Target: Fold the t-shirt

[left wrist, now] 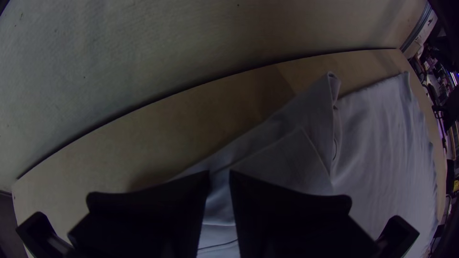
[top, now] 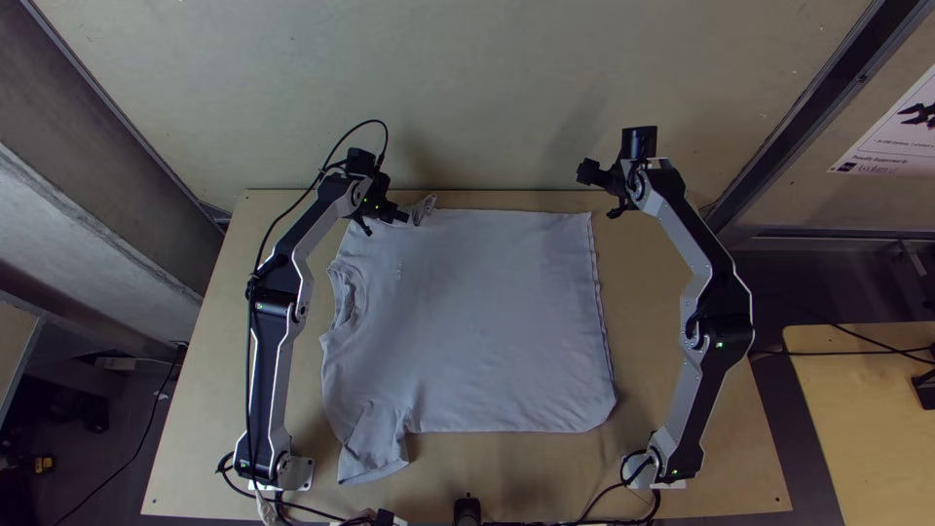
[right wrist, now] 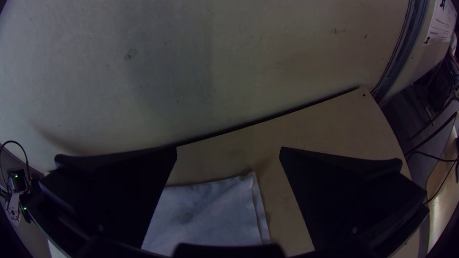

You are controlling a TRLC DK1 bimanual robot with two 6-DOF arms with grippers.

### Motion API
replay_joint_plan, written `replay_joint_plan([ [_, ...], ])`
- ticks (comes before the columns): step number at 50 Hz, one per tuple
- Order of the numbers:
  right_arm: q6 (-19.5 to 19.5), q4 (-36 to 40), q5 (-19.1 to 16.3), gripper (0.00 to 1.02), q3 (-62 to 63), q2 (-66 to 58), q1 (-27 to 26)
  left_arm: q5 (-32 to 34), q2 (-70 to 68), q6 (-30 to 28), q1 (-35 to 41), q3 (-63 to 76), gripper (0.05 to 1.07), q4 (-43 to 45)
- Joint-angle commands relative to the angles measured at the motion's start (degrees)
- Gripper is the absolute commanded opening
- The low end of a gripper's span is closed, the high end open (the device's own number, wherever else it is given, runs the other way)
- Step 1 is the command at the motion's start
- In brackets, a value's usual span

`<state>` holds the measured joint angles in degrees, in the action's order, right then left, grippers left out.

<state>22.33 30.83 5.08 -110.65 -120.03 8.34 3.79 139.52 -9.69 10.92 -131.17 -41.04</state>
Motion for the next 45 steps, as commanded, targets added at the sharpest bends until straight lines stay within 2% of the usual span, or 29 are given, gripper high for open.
replay_joint_plan([
  [1,1.2,1.6,-0.2,0.99,-2.7,-2.1,0.1,0.0,1.2,-1.5,-0.3,-1.4,0.08,-0.8],
  [11,1.4,5.8,-0.2,0.99,-6.1,-4.5,-0.3,0.1,0.3,-0.9,-0.9,-1.5,0.08,0.8],
  [40,1.8,6.5,-0.2,0.99,-6.7,-7.7,-0.6,0.3,-6.4,3.5,-3.0,-1.6,0.08,4.9],
  [45,3.1,8.7,-0.2,0.99,-9.3,-10.1,-0.9,0.3,-6.7,4.3,-3.5,-1.6,0.08,5.0],
])
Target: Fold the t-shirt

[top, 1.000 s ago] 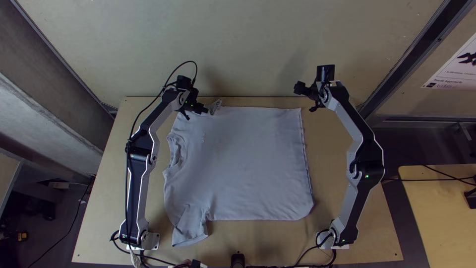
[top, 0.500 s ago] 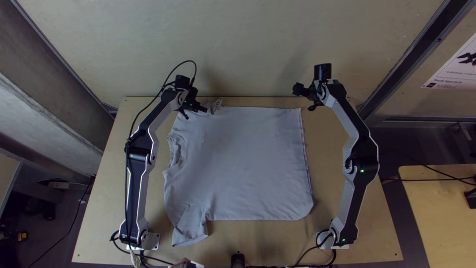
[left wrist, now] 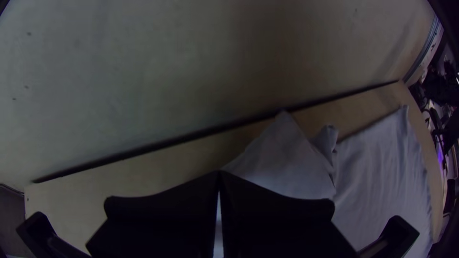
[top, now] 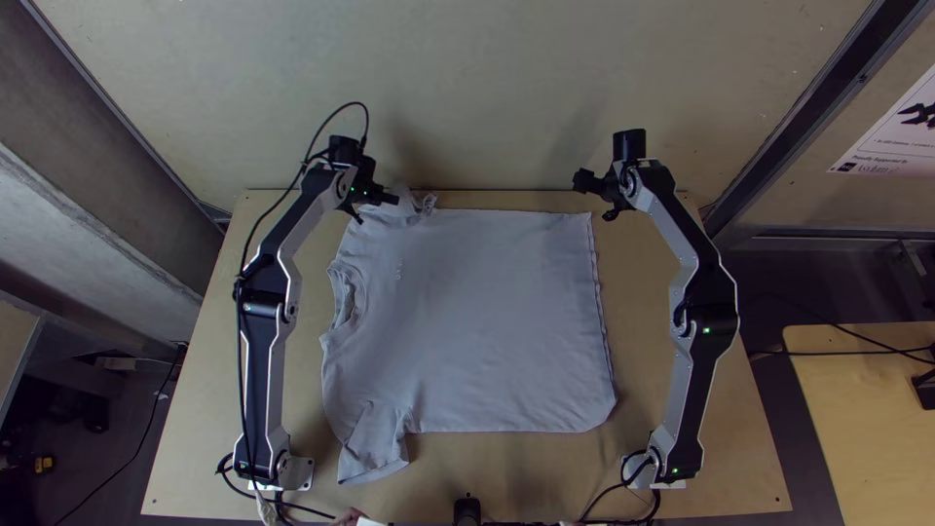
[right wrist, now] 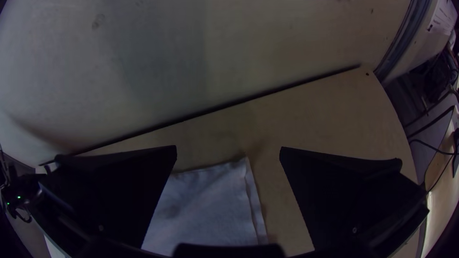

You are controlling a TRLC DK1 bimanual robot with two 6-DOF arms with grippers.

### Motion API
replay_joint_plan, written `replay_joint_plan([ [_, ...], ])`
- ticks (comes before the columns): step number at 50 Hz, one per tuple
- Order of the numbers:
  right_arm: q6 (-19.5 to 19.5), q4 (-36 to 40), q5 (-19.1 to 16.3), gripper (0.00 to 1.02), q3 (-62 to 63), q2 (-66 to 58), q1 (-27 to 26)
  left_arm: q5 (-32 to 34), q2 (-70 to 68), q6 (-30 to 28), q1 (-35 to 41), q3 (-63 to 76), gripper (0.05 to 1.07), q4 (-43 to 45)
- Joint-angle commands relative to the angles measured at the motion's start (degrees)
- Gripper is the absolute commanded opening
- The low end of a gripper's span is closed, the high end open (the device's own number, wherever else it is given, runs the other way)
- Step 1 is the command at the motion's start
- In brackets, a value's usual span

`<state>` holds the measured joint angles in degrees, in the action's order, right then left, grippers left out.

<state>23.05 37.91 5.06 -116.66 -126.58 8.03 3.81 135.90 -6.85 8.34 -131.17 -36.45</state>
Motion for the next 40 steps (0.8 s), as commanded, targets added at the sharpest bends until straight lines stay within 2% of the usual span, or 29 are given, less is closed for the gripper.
replay_joint_plan([
  [1,2.5,2.2,-0.2,0.99,-3.9,-4.0,-0.6,0.2,-3.2,1.5,-1.0,-1.5,0.08,0.3],
  [13,4.3,6.8,-1.3,0.98,-11.7,-10.3,-1.2,0.5,-4.1,2.7,-2.0,-1.4,0.08,0.0],
  [17,5.3,8.8,-1.3,0.95,-14.6,-12.9,-1.4,0.5,-4.1,2.7,-2.4,-1.4,0.08,0.1],
  [23,5.3,9.8,-1.5,0.90,-14.9,-14.0,-0.9,0.5,-4.1,2.7,-2.6,-1.4,0.08,0.1],
  [31,5.4,10.0,-1.5,0.90,-15.4,-15.4,-0.7,0.5,-4.1,2.7,-3.0,-1.4,0.08,0.4],
  [35,5.4,10.2,-1.6,0.84,-15.4,-15.9,-0.5,0.5,-4.1,2.7,-3.0,-1.4,0.08,0.4],
  [40,5.4,10.7,-1.7,0.83,-15.4,-16.3,0.0,0.5,-4.2,2.7,-3.1,-1.4,0.08,0.5],
])
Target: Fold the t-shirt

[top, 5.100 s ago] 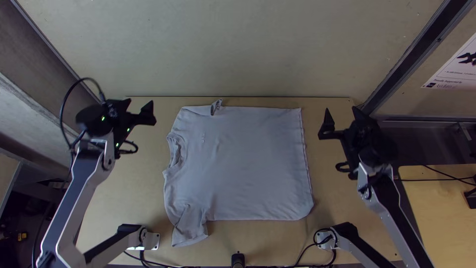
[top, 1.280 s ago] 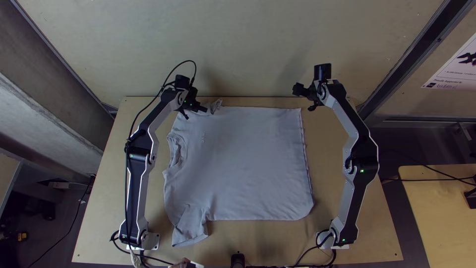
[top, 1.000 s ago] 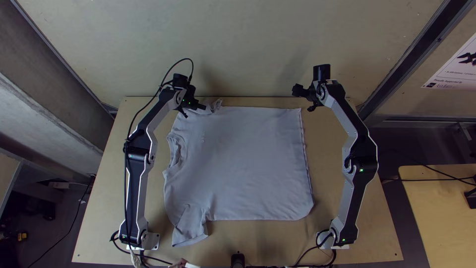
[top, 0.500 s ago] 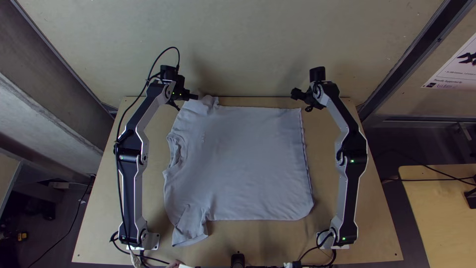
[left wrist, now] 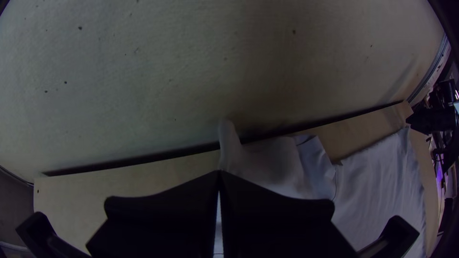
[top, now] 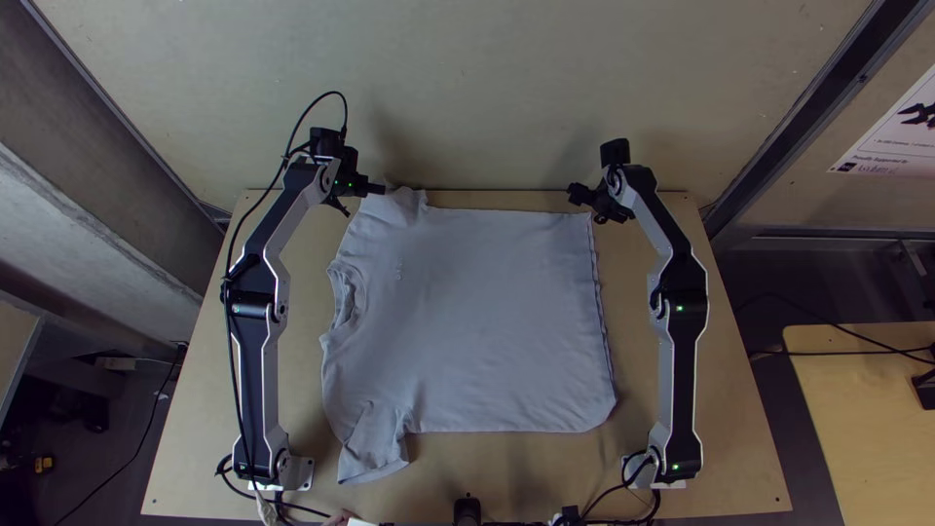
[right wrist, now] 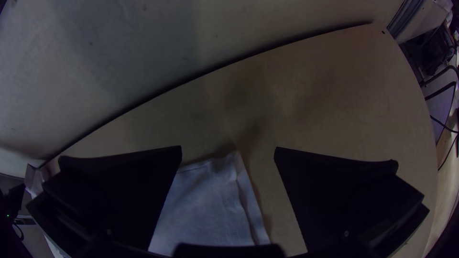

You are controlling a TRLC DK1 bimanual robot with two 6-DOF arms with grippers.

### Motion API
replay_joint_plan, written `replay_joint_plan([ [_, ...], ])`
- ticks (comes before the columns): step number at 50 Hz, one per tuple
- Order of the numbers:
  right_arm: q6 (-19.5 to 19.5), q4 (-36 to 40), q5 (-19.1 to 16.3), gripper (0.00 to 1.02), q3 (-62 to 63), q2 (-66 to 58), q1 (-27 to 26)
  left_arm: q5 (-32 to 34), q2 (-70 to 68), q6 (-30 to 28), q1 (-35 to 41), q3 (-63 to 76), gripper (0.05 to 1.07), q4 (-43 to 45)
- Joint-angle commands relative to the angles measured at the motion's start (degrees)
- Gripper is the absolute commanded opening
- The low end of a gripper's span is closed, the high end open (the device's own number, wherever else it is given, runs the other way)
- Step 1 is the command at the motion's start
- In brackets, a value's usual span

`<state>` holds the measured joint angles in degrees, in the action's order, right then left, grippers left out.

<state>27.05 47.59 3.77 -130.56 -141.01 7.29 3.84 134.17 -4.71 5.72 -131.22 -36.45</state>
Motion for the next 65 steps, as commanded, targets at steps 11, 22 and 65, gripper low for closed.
replay_joint_plan([
  [11,1.4,2.4,-1.0,0.83,-2.4,-3.6,1.3,0.5,-2.5,0.6,-0.4,-1.3,0.08,0.5],
  [22,1.4,2.9,-1.7,0.34,-3.0,-5.0,1.5,0.5,-2.2,0.8,-0.3,-1.3,0.08,0.3],
  [65,-3.9,-0.6,-0.8,0.02,-3.6,1.1,1.5,4.3,-6.8,5.1,-5.3,4.0,0.08,-4.2],
])
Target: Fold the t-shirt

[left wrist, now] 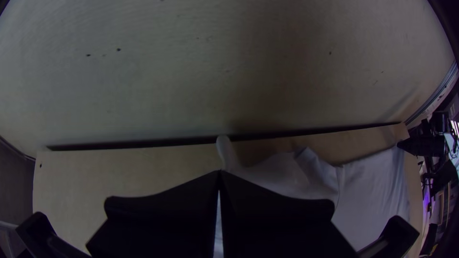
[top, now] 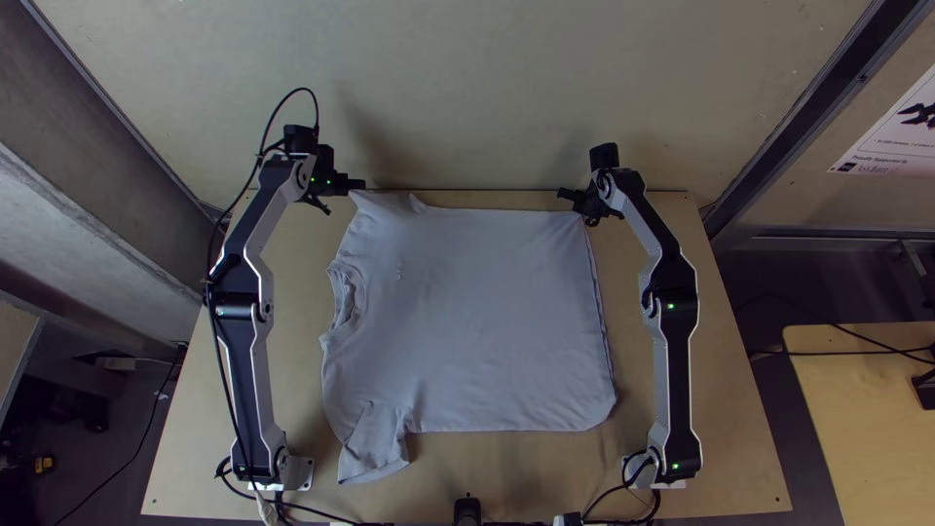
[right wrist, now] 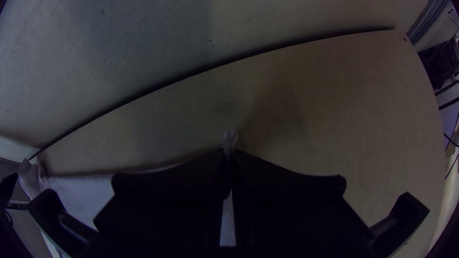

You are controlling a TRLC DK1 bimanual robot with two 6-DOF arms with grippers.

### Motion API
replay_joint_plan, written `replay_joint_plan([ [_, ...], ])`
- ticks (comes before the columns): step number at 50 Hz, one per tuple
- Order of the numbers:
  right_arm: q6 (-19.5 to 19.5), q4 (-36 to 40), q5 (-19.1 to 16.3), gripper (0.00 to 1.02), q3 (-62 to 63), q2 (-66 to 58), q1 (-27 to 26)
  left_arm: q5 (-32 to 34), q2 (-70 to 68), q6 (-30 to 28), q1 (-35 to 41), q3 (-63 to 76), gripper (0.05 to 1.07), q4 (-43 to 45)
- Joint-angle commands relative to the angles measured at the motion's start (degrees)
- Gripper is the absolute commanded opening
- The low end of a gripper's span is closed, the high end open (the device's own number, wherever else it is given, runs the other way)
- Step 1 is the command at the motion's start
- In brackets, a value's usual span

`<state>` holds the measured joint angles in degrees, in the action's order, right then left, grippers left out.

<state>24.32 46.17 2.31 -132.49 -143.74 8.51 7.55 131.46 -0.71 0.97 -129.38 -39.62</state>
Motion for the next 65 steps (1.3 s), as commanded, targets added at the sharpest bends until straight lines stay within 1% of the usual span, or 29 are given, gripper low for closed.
replay_joint_plan([
  [1,-1.4,0.9,0.7,0.02,-1.5,4.1,0.4,0.7,-4.5,1.1,-0.5,2.6,0.08,-1.2],
  [13,-2.4,1.5,1.7,0.02,-1.1,7.0,0.5,2.1,-6.7,2.6,-0.3,4.0,0.08,-1.8],
  [28,-2.7,5.3,1.8,0.02,0.7,10.5,0.5,2.6,-9.2,3.1,1.3,6.5,0.08,-3.5],
  [34,-3.3,6.4,1.8,0.02,1.8,11.7,0.5,4.6,-12.7,2.5,1.0,12.0,0.08,-2.8],
  [42,-3.9,7.7,1.8,0.02,2.4,12.0,0.4,4.8,-19.1,1.1,0.4,22.3,0.08,2.1],
  [52,-4.3,10.8,2.3,0.02,3.3,12.2,0.5,6.2,-24.7,0.4,-1.0,30.6,0.08,3.6],
  [65,-5.0,11.3,2.8,0.02,9.5,16.7,0.7,6.2,-31.1,-0.2,-1.8,40.3,0.08,6.0],
])
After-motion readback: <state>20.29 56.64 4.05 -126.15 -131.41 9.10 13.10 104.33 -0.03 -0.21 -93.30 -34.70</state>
